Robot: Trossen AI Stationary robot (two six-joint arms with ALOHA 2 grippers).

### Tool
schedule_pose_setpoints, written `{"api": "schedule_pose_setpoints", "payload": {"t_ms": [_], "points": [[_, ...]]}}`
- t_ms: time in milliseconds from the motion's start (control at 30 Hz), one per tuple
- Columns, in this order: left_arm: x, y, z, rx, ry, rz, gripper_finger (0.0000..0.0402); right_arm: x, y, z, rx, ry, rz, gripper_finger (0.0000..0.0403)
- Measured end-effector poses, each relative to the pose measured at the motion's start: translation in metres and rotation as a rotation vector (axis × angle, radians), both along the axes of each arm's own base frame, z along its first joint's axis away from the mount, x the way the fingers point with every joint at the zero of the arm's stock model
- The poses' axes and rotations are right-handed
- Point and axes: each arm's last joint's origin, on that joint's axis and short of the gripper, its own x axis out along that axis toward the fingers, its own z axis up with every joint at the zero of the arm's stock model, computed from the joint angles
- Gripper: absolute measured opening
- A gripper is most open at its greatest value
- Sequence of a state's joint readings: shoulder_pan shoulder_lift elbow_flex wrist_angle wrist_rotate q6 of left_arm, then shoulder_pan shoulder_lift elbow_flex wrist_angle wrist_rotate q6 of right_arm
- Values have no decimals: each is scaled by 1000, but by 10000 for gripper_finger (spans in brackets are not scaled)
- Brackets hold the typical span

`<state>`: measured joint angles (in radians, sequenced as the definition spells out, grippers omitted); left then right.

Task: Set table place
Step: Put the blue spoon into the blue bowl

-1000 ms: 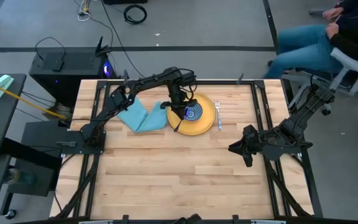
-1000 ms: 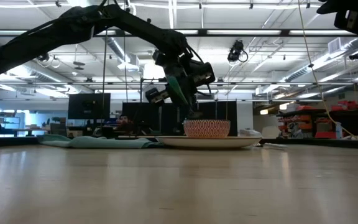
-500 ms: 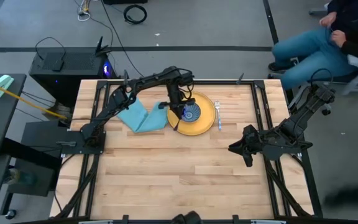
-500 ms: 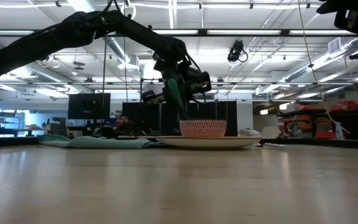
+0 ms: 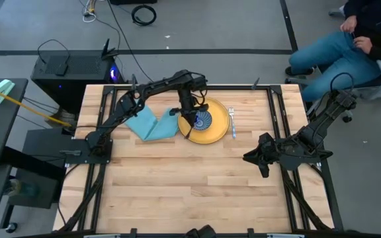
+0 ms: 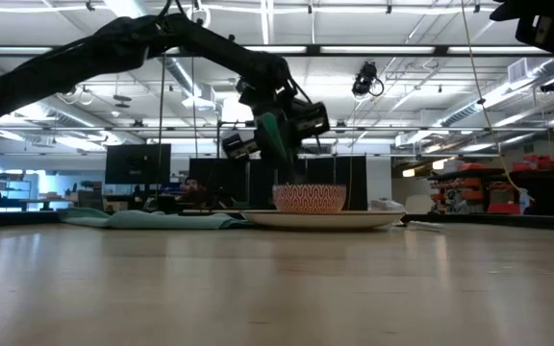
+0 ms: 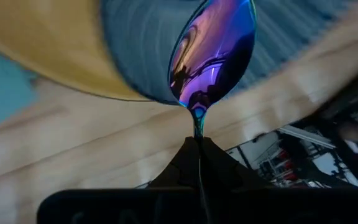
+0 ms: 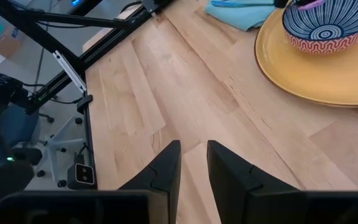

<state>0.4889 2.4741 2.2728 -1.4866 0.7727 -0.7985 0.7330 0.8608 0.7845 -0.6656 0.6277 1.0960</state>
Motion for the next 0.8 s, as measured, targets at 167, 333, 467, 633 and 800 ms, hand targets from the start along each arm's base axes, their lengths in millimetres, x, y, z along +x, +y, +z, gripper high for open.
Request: {"api": "schedule_pose_setpoints", "payload": {"t_ms": [167,333,467,633,800], "points": [[13,7,14,50,-104,64,6,0,0,0,0,0,0,85],[13,8,14,22,-88,99,11,0,0,0,5,0,-3,85],[15,9,5,14,-68,100,8,0,0,0,6,0,-4,85],[18,8,-8,-1,-44,99,13,0,0,0,5,-1,-3,85],[19,8,-17,-13,-28,97,12,0,0,0,8,0,-5,85]]}}
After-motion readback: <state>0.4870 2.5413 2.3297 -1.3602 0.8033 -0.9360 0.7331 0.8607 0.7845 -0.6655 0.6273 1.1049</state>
